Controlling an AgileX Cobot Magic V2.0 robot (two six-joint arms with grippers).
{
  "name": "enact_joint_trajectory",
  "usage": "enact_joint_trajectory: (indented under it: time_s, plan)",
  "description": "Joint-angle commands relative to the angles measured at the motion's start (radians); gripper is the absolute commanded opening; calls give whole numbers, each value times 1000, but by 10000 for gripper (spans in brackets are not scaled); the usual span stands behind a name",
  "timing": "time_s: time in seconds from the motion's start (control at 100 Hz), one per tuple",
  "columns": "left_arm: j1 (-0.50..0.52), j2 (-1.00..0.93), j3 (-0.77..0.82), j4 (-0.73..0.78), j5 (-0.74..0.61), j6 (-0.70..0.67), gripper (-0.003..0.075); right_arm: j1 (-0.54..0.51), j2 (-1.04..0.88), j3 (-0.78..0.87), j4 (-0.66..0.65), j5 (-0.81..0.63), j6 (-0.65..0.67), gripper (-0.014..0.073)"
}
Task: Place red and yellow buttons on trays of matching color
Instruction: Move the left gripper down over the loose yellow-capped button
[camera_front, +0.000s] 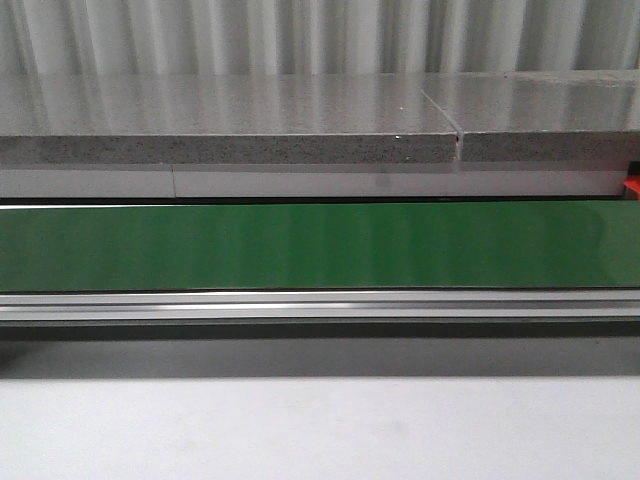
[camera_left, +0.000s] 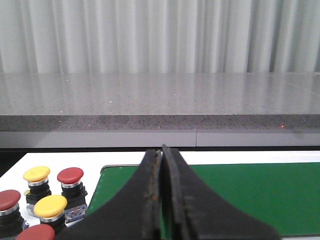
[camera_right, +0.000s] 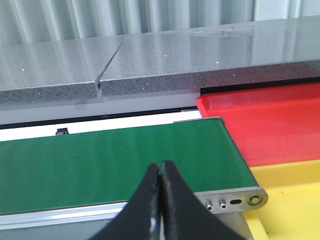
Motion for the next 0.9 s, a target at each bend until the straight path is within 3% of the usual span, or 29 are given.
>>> enact_joint_trajectory:
  time_s: [0.0,0.16,0.4,0.64,0.89]
  plan:
    - [3,-39,53,0,-120,-10,-21,-4,-5,-15,-10,-78,-6,-115]
    - [5,-39,34,-27,-142,-10,-21,-4,-5,-15,-10,-78,-6,-115]
    - [5,-39,-93,-27,50,-10,-21,-4,-5,-15,-10,-78,-6,-115]
    - [5,33,-264,-17,341,-10,-21,-4,-5,-15,-10,-78,-6,-115]
    - [5,156,-361,69,440,-10,-10,-4,-5,-15,-10,-78,-6,-115]
